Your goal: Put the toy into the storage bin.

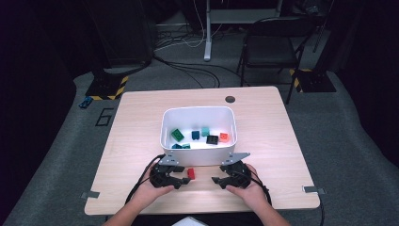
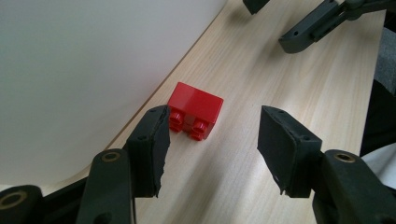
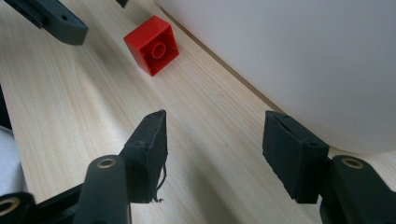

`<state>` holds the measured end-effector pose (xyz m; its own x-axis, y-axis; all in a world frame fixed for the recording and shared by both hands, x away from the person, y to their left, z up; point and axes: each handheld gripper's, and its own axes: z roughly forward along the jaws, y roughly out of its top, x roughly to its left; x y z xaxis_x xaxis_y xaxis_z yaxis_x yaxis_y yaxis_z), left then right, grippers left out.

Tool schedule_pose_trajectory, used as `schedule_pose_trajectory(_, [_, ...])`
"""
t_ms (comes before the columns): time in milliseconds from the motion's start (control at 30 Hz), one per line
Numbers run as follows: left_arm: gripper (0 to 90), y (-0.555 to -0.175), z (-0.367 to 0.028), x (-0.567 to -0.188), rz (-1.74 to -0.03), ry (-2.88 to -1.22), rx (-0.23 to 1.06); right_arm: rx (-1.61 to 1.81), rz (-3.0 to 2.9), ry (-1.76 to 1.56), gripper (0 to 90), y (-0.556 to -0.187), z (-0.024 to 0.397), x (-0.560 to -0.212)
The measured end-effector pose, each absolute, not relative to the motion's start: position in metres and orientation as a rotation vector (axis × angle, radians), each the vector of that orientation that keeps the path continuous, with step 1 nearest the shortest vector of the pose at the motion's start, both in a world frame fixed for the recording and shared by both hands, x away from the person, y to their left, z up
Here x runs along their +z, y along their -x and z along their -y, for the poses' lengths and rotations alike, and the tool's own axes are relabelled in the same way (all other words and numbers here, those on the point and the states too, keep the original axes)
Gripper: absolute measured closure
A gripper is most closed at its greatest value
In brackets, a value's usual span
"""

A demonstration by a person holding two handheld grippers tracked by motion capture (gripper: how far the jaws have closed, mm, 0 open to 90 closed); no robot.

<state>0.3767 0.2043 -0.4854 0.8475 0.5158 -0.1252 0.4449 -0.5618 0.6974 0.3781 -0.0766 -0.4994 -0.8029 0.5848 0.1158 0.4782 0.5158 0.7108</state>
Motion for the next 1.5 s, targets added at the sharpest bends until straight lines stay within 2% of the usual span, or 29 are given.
schedule_pose_trajectory(300, [41.0,-0.381,-0.196,-0.507,-0.709,-2.289,0.096,1.161,-2.611,-0.919,39.9,-0.378,0.077,-0.499])
schedule_pose_trajectory(733, [41.6,-0.384,-0.181,-0.513,-0.702,-2.265,0.106,1.164,-2.607,-0.921,39.9,-0.378,0.077,-0.499])
schedule_pose_trajectory(867, [45.6,-0.385,-0.176,-0.515,-0.676,-2.278,0.108,1.163,-2.607,-0.919,39.9,-0.378,0.077,-0.499])
schedule_pose_trajectory(1133, [65.2,-0.384,-0.172,-0.514,-0.658,-2.301,0.158,1.166,-2.607,-0.918,39.9,-0.378,0.078,-0.498])
schedule_pose_trajectory(1500, [66.9,-0.381,-0.175,-0.505,-0.648,-2.308,0.166,1.164,-2.609,-0.916,39.9,-0.378,0.077,-0.499])
